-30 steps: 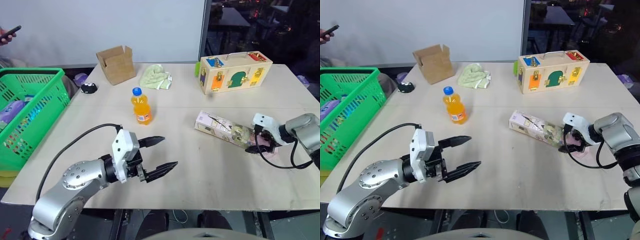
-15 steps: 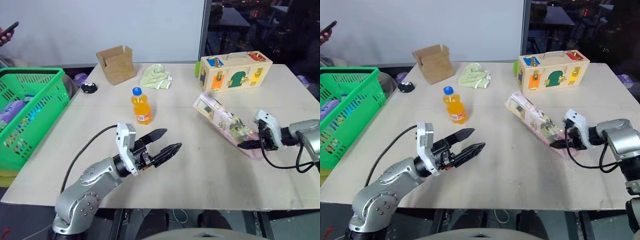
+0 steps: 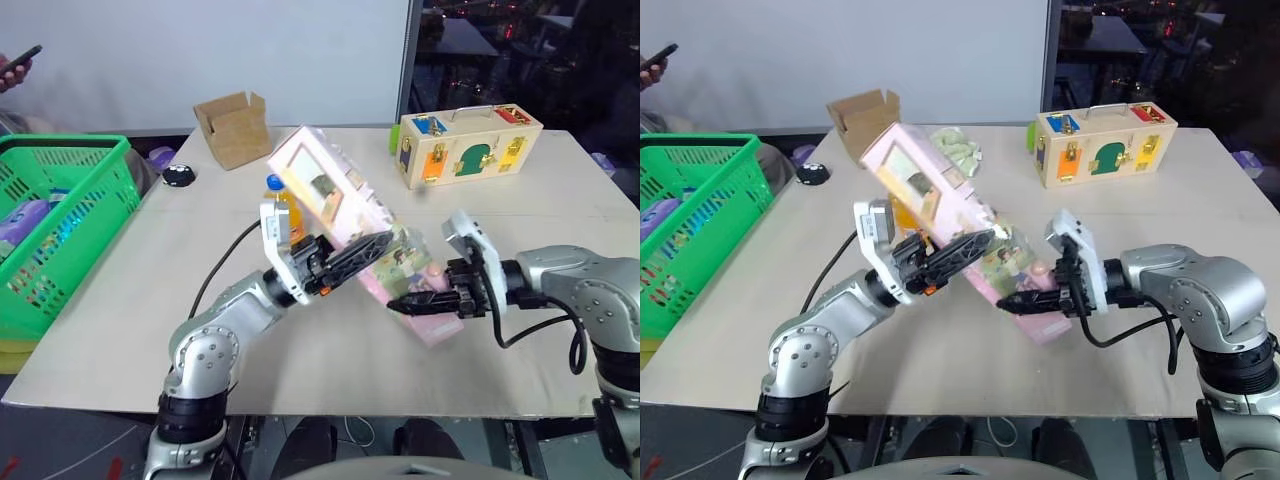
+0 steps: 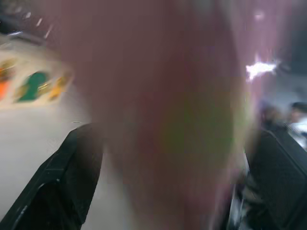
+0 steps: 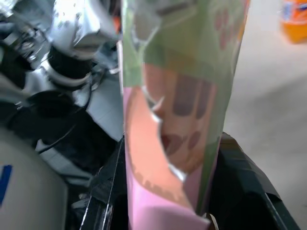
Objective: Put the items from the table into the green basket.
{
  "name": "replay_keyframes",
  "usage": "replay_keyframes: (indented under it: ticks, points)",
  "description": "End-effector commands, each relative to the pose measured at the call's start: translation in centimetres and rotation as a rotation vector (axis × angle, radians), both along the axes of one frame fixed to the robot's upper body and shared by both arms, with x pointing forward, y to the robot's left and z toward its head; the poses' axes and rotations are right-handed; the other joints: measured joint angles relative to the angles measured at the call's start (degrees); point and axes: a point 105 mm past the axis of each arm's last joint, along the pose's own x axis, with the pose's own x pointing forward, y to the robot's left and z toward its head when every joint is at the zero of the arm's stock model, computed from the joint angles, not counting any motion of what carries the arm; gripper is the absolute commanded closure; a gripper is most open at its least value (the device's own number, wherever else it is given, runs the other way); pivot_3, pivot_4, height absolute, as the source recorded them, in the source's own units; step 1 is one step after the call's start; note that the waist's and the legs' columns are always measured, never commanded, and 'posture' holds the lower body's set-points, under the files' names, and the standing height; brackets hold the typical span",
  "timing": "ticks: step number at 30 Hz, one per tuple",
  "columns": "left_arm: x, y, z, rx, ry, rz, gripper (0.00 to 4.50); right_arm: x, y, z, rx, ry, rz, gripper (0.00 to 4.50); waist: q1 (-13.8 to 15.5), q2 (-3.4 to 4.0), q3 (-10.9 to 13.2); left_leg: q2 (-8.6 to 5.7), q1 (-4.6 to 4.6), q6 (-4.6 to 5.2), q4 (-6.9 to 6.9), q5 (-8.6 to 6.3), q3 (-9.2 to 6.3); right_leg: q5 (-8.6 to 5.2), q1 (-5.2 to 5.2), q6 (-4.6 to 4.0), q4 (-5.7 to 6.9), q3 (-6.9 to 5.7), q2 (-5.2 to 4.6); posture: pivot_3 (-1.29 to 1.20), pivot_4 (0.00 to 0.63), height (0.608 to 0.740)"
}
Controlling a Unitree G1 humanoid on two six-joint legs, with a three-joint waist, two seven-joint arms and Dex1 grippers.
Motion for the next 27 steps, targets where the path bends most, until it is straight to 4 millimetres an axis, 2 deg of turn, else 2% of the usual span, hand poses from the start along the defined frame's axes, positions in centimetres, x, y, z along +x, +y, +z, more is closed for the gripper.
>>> replay_keyframes:
  ticks: [1,2,5,6,8,10,11,12,16,20,22,27]
  points:
    - [-0.3,-0.1,1.0,-0.040,-0.018,-0.024,0.53,-0.2,0.5,1.2,0.020,-0.060,0.043,2.99,-0.34,0.00,0.00,0.00,0.00,0.01,0.00,-0.01,0.00,0.00,-0.01,-0.01,0.00,0.01,0.00,-0.01,0.000,0.740]
    - [-0.6,-0.1,0.9,-0.032,-0.022,-0.034,0.76,-0.2,0.6,1.2,0.023,-0.065,0.043,2.99,-0.48,0.00,0.00,0.01,0.01,0.02,0.00,-0.01,0.01,0.01,-0.01,-0.01,0.01,0.01,0.01,0.00,0.000,0.740]
    - [-0.9,0.1,0.8,-0.027,-0.022,-0.021,2.09,0.0,0.6,1.4,0.044,-0.075,0.045,2.99,-0.46,0.00,0.00,0.06,0.02,0.02,-0.03,-0.01,-0.04,0.01,-0.02,-0.02,0.02,-0.01,0.07,0.00,0.000,0.740]
    - [-0.8,0.3,0.9,-0.032,-0.024,-0.006,2.61,0.1,0.7,1.5,0.057,-0.082,0.046,2.37,-0.40,0.00,0.00,0.06,0.01,0.02,-0.03,-0.01,-0.04,0.01,-0.02,-0.02,0.02,-0.01,0.07,0.00,0.000,0.740]
    - [-0.8,0.8,1.2,-0.039,-0.030,0.025,3.46,0.2,0.8,1.7,0.082,-0.109,0.044,1.57,-0.29,0.00,0.00,0.05,0.00,0.02,-0.03,-0.01,-0.03,0.00,-0.02,-0.01,0.00,0.00,0.06,0.01,0.000,0.740]
    - [-0.9,1.8,1.7,-0.010,-0.058,0.084,3.96,1.5,0.6,1.9,0.064,-0.228,-0.029,0.54,-0.15,0.00,0.00,0.03,0.00,0.03,0.00,-0.02,-0.01,0.00,-0.02,0.00,0.00,0.01,0.04,0.02,0.000,0.740]
    - [-1.0,2.5,2.0,0.013,-0.078,0.123,4.06,2.1,0.3,2.0,0.046,-0.298,-0.064,0.11,-0.21,-0.01,0.00,0.04,0.01,0.03,0.00,-0.02,0.00,0.00,-0.02,0.01,0.01,0.03,0.04,0.03,0.000,0.740]
    - [-1.1,3.2,2.3,0.026,-0.092,0.163,4.06,2.4,0.1,2.2,0.037,-0.352,-0.078,0.04,-0.23,0.00,0.01,0.05,0.02,0.03,0.00,-0.02,0.01,0.00,-0.02,0.01,0.02,0.04,0.04,0.04,0.000,0.740]
    - [-2.0,8.1,4.4,0.105,-0.156,0.403,4.06,2.5,-1.3,3.7,0.051,-0.496,-0.105,0.04,-0.04,-0.05,0.04,0.11,0.00,0.02,-0.05,-0.02,0.00,-0.01,-0.06,0.01,0.01,0.03,0.05,0.09,0.000,0.740]
    - [-2.6,12.5,6.0,0.166,-0.180,0.628,4.06,2.5,0.4,4.5,0.133,-0.584,-0.067,0.04,0.56,-0.09,0.04,0.12,0.02,0.02,-0.13,-0.03,0.01,-0.01,-0.09,-0.01,0.00,0.02,0.03,0.15,0.000,0.740]
    - [-2.4,15.7,7.0,0.213,-0.208,0.797,4.06,2.7,1.7,5.5,0.200,-0.636,-0.052,0.04,0.99,-0.12,0.07,0.14,0.08,0.02,-0.16,-0.03,0.04,-0.02,-0.07,-0.01,0.01,0.04,0.04,0.17,0.000,0.740]
    - [-2.3,26.7,11.9,0.402,-0.352,1.371,4.06,3.2,4.4,8.9,0.363,-0.711,-0.033,0.04,2.85,-0.16,0.12,0.21,0.18,-0.02,-0.22,0.00,-0.03,0.04,-0.10,-0.18,0.06,0.00,0.21,0.24,0.000,0.740]
